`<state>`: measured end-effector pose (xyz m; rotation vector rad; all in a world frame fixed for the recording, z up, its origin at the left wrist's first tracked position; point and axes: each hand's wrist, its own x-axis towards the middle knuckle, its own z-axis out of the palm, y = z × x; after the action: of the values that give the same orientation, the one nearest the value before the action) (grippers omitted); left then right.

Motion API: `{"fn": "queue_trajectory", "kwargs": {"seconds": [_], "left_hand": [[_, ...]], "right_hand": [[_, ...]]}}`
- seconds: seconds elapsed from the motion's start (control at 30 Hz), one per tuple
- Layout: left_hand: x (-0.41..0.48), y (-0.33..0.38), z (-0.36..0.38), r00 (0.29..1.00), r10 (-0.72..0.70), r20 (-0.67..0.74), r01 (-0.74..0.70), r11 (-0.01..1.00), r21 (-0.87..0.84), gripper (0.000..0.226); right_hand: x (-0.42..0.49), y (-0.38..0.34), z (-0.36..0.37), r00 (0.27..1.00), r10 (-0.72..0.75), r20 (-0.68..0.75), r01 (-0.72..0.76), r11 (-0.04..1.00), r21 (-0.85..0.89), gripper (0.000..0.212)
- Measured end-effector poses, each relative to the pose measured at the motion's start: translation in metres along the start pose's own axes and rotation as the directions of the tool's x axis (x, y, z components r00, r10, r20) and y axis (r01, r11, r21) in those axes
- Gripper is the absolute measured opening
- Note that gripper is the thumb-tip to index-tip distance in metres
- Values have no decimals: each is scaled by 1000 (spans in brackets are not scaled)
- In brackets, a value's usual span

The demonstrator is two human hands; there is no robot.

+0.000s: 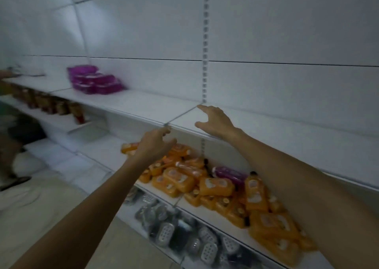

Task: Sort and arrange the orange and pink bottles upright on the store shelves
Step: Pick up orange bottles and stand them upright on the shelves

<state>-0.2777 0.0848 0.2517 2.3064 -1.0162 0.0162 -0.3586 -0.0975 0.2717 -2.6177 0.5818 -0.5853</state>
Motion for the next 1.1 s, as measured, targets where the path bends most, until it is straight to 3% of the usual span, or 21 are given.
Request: {"fn": "queue_trajectory", "kwargs": {"seconds": [0.17, 0.27, 0.5, 0.7, 0.8, 0.93, 1.1], "left_hand": [[-38, -88, -44, 983, -169, -75, 170, 985, 5, 43], [-50, -127, -57, 964, -239, -119, 238, 971, -22, 41], [-58, -197, -38, 937, -340, -82, 334, 940, -74, 36], [-9, -265, -36, 917, -399, -30, 396, 916, -62, 31], [31, -298, -29, 907, -421, -2, 420, 905, -69, 29], [78, -332, -19, 912, -410, 32, 411, 907, -91, 27], [130, -372, -20, 936, -352, 0, 346, 922, -175, 24]], "right_hand": [[12, -92, 79, 988, -152, 34, 151, 988, 42, 63], [14, -123, 112, 983, -170, 76, 163, 982, 92, 59], [27, -129, 184, 973, -23, 230, -40, 963, 268, 37], [79, -113, 244, 930, 41, 365, -178, 919, 352, 18], [120, -104, 273, 913, 97, 397, -243, 909, 337, 31], [177, -98, 316, 890, 143, 432, -287, 913, 289, 24], [239, -104, 360, 870, 212, 445, -352, 899, 261, 32]]}}
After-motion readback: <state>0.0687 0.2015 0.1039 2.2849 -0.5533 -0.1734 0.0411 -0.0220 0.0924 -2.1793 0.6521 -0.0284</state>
